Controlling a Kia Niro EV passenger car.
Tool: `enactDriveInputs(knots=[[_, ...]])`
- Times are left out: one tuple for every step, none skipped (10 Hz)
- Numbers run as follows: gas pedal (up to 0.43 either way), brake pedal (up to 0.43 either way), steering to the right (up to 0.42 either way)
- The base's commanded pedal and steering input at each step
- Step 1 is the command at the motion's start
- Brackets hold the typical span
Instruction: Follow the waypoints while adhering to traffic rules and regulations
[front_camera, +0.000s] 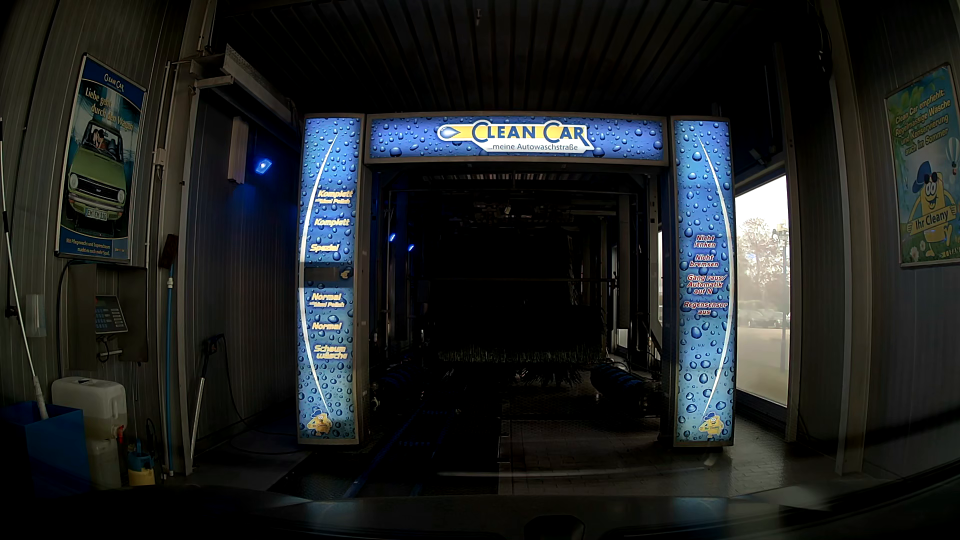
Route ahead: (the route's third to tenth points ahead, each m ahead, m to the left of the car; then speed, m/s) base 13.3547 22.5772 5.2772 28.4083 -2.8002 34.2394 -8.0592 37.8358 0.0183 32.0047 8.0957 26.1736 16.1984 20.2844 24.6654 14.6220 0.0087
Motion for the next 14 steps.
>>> enactDriveInputs(knots=[[0.0,0.006,-0.015],[0.0,0.006,-0.014],[0.0,0.0,-0.015],[0.0,0.0,-0.015],[0.0,0.0,-0.014],[0.0,0.0,-0.014],[0.0,0.0,-0.014],[0.0,0.0,-0.014],[0.0,0.0,-0.014],[0.0,0.006,-0.014],[0.0,0.0,-0.014],[0.0,0.0,-0.014],[0.0,0.0,-0.014],[0.0,0.006,-0.014]])
